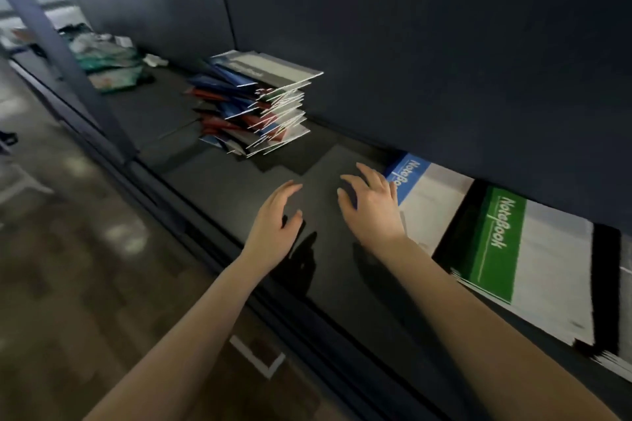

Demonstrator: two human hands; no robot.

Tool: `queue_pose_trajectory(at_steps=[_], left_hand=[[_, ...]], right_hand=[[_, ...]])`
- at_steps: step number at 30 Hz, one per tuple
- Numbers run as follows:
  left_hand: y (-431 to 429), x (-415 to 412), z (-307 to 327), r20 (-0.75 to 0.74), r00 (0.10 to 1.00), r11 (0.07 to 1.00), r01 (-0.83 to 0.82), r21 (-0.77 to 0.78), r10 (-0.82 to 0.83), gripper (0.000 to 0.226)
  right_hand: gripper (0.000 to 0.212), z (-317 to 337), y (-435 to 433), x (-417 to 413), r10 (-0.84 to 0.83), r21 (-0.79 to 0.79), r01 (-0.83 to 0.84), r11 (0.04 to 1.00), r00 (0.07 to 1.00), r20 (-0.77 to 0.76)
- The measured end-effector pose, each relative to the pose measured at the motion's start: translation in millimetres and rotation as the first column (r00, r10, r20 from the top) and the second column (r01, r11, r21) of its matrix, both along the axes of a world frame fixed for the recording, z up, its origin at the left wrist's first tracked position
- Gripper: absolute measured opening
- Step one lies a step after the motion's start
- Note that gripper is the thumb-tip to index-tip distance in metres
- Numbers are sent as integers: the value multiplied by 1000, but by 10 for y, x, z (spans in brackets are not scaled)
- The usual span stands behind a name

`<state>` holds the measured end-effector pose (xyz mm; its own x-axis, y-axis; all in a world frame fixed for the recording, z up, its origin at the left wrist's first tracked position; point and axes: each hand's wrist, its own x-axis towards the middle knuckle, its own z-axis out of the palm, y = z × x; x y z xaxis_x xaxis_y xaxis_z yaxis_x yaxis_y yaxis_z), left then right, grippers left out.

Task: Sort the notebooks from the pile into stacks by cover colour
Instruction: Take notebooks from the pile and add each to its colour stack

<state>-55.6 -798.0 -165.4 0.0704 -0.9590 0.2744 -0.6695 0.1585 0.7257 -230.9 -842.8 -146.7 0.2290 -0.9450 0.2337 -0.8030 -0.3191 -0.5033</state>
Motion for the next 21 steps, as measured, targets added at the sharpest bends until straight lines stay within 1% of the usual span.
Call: queue_pose_trajectory(at_steps=[5,8,13,18,21], left_hand=[[-68,126,4,5,1000,999,-24,-30,25,46],[-154,235,11,-11,1000,999,8,-36,-8,46],[-364,613,25,-18,998,997,58,-47,-59,46],[-695,1201,185,-44,992,991,115,-65,-118,46],[-890,1566,269,-47,988,986,140,-95,-144,46]], right_hand=[[42,60,-59,162,19,-7,-19,1000,1000,9],[45,114,-153,274,25,-30,-24,999,1000,15],[54,249,-369,620,69,-49,-66,997,995,68],[55,513,-708,1100,11,-95,7,995,983,184],[56,646,-996,1426,-9,-129,37,991,978,209]])
